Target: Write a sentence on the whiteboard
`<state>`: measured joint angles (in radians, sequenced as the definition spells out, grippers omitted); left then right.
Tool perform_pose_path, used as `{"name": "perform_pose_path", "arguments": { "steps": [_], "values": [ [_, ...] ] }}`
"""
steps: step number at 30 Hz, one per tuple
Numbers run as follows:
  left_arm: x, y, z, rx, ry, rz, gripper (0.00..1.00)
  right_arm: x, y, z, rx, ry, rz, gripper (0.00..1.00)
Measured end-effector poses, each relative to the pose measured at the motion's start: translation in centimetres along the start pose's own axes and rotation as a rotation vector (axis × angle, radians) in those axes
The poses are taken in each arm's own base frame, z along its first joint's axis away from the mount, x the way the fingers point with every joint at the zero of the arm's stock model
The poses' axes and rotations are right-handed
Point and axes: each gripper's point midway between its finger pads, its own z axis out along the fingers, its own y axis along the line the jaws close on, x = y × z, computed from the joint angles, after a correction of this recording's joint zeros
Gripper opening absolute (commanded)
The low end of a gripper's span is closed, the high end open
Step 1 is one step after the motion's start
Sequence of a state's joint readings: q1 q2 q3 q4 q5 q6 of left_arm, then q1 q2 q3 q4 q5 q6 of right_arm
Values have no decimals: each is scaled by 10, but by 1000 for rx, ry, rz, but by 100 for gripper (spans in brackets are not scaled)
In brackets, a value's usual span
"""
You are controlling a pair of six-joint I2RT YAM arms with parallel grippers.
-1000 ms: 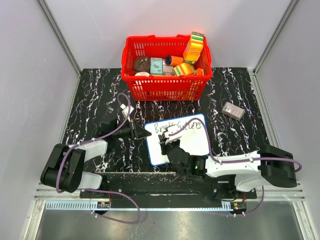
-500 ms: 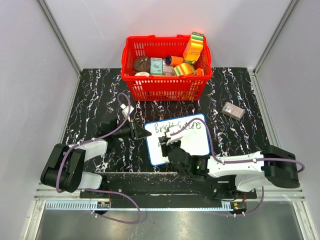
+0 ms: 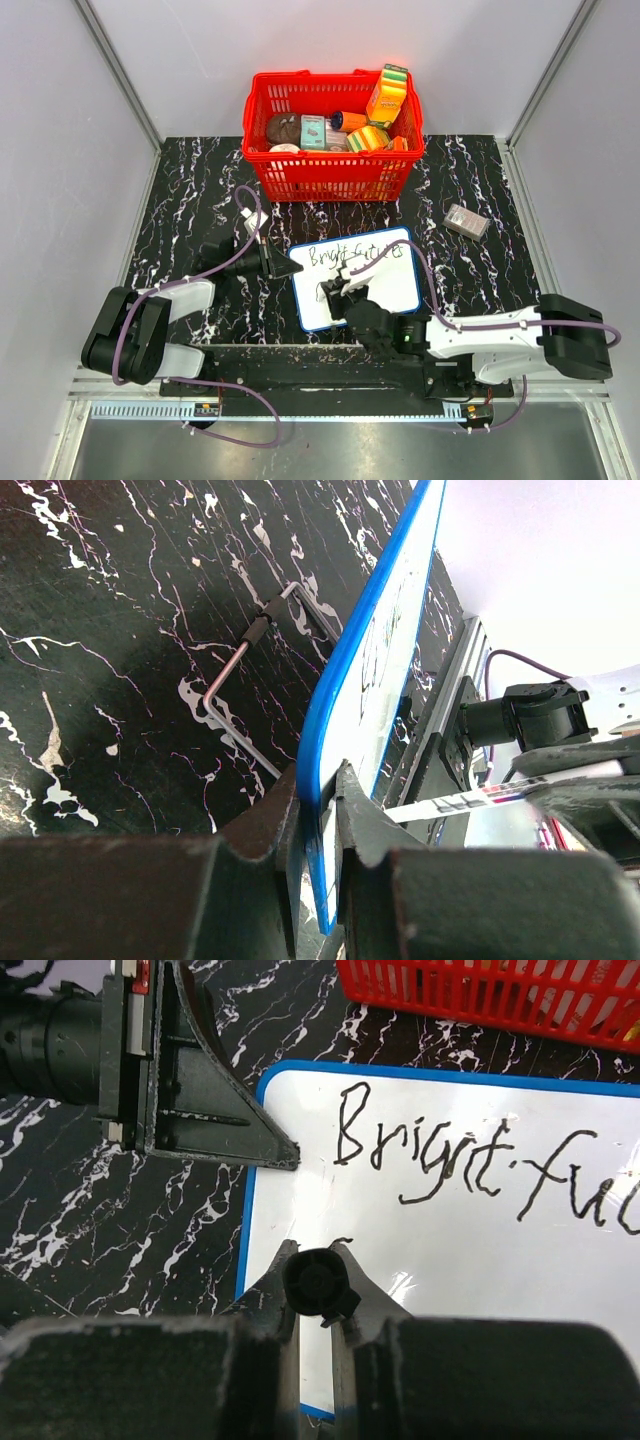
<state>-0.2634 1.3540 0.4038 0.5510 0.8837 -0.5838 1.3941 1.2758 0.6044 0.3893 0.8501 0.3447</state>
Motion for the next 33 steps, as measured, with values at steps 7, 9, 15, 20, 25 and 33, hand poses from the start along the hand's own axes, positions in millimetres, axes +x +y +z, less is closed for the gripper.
{"name": "perform_pose_path", "arguments": {
  "steps": [7, 9, 15, 20, 25, 33],
  "values": [
    [0, 0, 0, 1, 1, -1, 0, -35, -3, -14, -36, -82, 71, 0],
    [0, 0, 0, 1, 1, -1, 0, -42, -3, -15, -38, -101, 77, 0],
    [0, 0, 0, 1, 1, -1, 0, -39, 8, -3, -27, -91, 17, 0],
    [0, 0, 0, 1, 1, -1, 0, -30, 15, 7, -18, -69, -21, 0],
    [0, 0, 0, 1, 1, -1, 0, -30, 14, 12, -6, -63, -28, 0],
    [0, 0, 0, 1, 2, -1, 0, -25, 7, 17, 21, -44, -30, 0]
  ]
}}
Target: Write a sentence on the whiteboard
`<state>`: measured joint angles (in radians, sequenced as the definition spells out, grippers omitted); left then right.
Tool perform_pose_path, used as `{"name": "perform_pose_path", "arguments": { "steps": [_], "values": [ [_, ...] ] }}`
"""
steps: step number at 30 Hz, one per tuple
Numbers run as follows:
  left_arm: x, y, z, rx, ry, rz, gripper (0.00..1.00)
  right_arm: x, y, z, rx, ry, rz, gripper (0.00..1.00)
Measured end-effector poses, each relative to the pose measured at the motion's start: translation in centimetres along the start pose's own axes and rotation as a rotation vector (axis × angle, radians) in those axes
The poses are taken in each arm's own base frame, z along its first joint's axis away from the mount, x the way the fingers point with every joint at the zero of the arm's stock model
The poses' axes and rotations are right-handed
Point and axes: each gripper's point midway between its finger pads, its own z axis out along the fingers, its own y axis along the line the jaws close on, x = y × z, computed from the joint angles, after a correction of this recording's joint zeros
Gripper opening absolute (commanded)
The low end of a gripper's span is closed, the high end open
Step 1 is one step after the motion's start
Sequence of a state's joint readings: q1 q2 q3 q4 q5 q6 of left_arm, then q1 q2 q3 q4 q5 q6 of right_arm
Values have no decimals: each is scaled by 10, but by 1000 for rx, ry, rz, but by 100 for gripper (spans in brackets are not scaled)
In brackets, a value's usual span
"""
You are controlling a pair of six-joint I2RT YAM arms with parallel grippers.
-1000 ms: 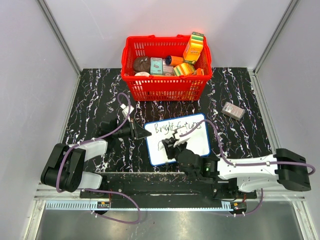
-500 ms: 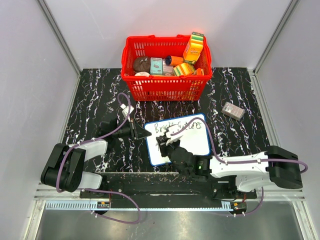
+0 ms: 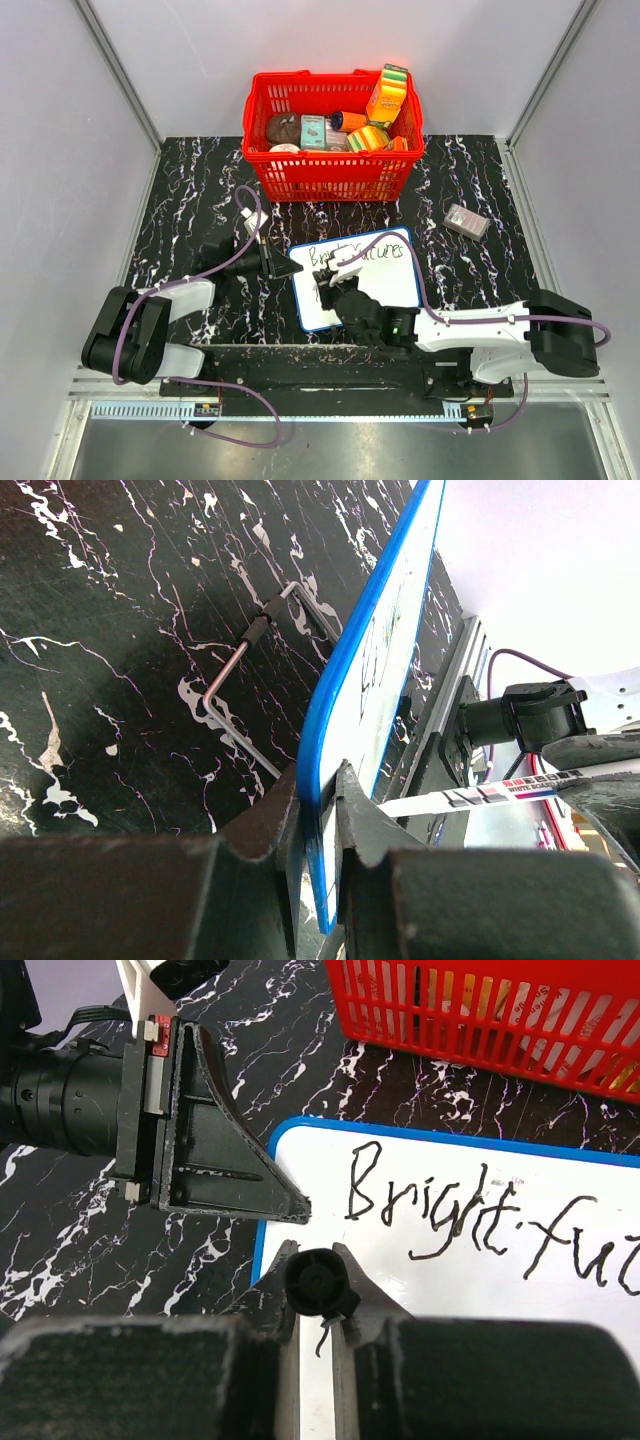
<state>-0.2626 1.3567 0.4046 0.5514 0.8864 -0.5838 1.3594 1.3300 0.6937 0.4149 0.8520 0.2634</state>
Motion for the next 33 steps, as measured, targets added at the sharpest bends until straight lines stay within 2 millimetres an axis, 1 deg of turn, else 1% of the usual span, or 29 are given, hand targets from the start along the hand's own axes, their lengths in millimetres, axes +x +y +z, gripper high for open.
{"name": "perform_pose_path", "arguments": {
  "steps": [12, 15, 23, 33],
  "values": [
    [0, 0, 0, 0, 0, 0, 0, 5, 0, 1, 6, 10, 26, 0],
    [0, 0, 0, 0, -1, 1, 0, 9, -4, 3, 18, 21, 21, 0],
    [0, 0, 0, -1, -1, 0, 0, 9, -10, 7, 41, 25, 57, 0],
    [0, 0, 0, -1, 0, 0, 0, 6, -27, 2, 70, 26, 76, 0]
  ]
}}
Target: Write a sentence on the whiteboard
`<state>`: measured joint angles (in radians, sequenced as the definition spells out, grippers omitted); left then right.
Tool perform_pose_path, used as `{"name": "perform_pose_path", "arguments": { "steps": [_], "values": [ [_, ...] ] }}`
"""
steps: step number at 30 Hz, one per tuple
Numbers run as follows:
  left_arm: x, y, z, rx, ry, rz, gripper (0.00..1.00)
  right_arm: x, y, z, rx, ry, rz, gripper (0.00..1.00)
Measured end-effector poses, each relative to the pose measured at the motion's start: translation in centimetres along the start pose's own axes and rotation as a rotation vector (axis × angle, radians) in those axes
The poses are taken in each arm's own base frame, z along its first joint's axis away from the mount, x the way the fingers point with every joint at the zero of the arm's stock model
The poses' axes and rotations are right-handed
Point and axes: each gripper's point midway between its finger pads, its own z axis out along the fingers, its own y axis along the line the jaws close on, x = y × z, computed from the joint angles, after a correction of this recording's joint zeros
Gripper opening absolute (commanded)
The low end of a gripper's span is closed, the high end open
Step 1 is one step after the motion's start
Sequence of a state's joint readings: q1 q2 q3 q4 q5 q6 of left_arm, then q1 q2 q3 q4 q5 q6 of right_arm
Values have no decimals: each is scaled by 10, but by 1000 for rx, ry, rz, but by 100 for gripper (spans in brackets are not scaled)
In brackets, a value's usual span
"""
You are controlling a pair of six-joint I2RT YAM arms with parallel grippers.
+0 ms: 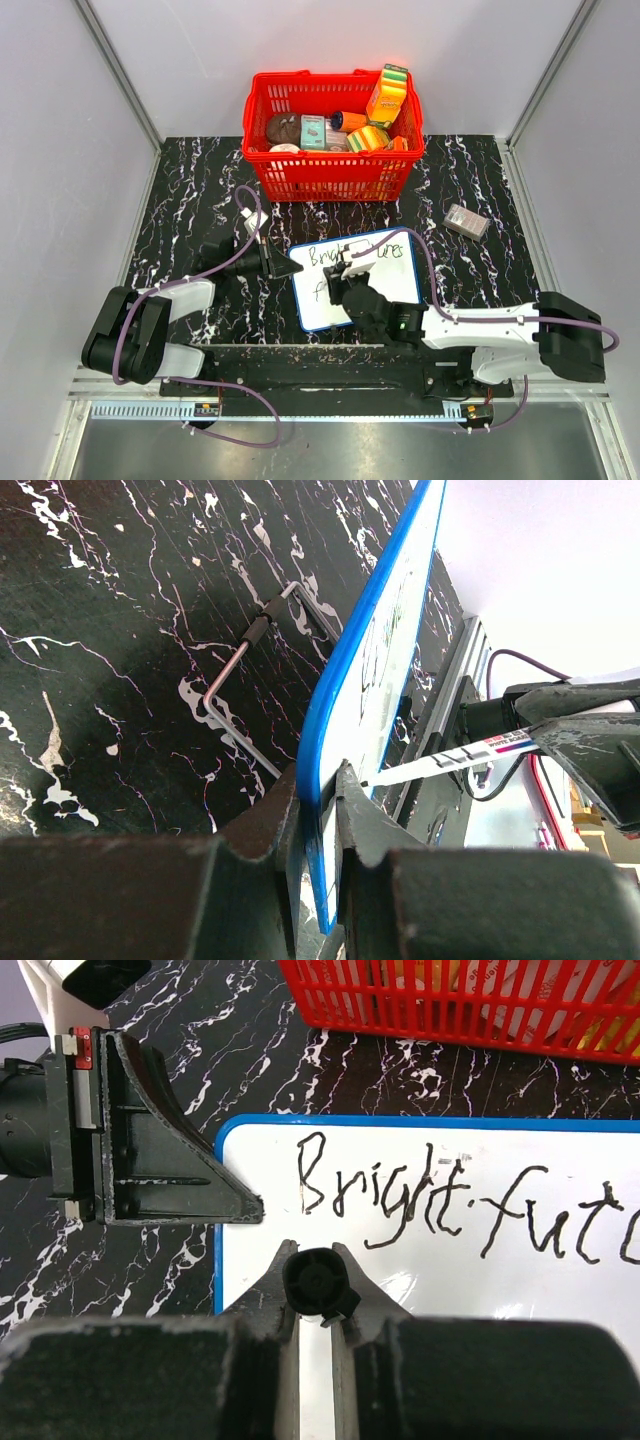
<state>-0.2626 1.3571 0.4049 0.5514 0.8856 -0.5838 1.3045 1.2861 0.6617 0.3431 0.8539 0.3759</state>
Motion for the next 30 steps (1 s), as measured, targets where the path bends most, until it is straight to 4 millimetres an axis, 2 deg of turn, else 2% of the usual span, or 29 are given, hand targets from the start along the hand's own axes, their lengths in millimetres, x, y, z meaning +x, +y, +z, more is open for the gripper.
{"name": "perform_pose_path", "arguments": {
  "steps": [6, 12, 30],
  "values": [
    [0, 0, 0, 0, 0, 0, 0, -1, -3, -2, -4, 3, -2, 0],
    [0, 0, 0, 1, 0, 0, 0, -4, -15, -9, -2, -8, 3, 0],
    [0, 0, 0, 1, 0, 0, 0, -2, -15, -9, -1, -4, -2, 0]
  ]
}}
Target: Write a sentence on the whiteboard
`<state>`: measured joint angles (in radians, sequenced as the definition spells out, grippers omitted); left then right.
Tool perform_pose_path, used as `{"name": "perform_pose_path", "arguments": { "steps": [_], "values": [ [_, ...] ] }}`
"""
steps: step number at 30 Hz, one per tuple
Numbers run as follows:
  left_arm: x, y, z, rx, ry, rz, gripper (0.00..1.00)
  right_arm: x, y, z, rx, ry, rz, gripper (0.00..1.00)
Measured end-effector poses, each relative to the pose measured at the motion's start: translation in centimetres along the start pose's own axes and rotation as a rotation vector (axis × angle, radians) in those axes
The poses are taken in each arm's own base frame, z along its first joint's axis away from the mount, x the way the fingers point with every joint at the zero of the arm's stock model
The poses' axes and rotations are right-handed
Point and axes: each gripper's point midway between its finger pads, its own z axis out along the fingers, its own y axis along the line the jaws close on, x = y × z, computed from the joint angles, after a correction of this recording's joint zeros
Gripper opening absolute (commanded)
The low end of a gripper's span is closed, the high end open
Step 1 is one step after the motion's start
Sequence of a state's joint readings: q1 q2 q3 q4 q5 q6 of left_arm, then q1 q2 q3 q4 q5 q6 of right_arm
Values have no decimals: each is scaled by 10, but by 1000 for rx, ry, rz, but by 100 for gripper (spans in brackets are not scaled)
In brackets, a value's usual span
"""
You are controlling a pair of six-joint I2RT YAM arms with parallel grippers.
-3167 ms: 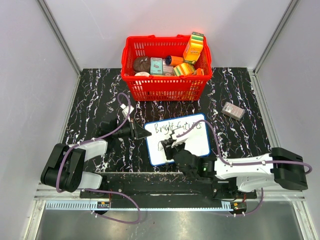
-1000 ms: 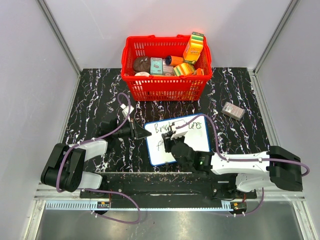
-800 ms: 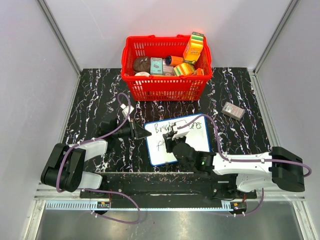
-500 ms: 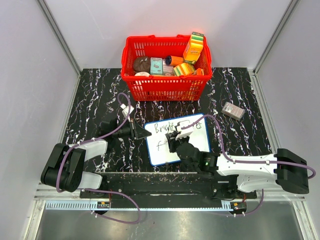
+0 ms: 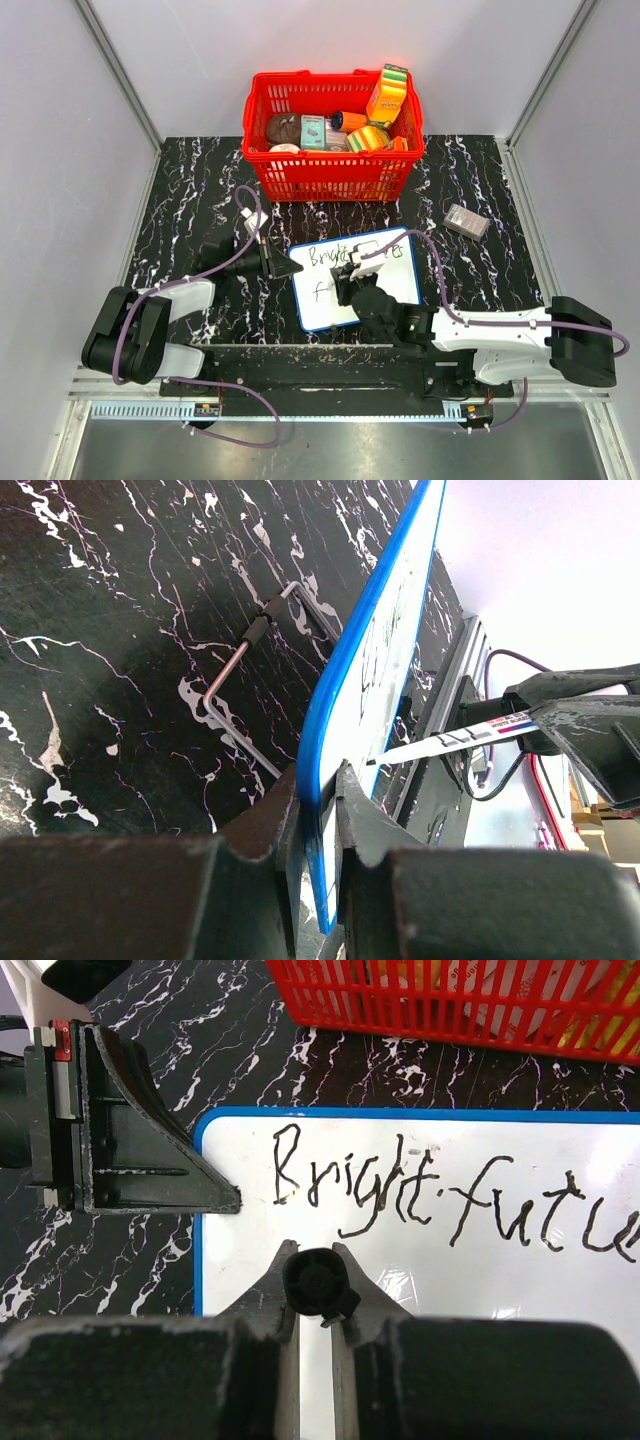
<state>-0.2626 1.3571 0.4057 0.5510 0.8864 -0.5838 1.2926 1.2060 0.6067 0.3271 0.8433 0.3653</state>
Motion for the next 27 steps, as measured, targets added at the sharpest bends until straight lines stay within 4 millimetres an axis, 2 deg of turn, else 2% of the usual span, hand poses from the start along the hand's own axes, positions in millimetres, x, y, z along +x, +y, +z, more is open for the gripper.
{"name": "perform_pose_path", "arguments": {
  "steps": [18, 27],
  "values": [
    [0, 0, 0, 0, 0, 0, 0, 12, 6, -2, -32, 45, 41, 0],
    [0, 0, 0, 0, 0, -1, 0, 13, -5, -8, -9, 50, 45, 0]
  ]
}}
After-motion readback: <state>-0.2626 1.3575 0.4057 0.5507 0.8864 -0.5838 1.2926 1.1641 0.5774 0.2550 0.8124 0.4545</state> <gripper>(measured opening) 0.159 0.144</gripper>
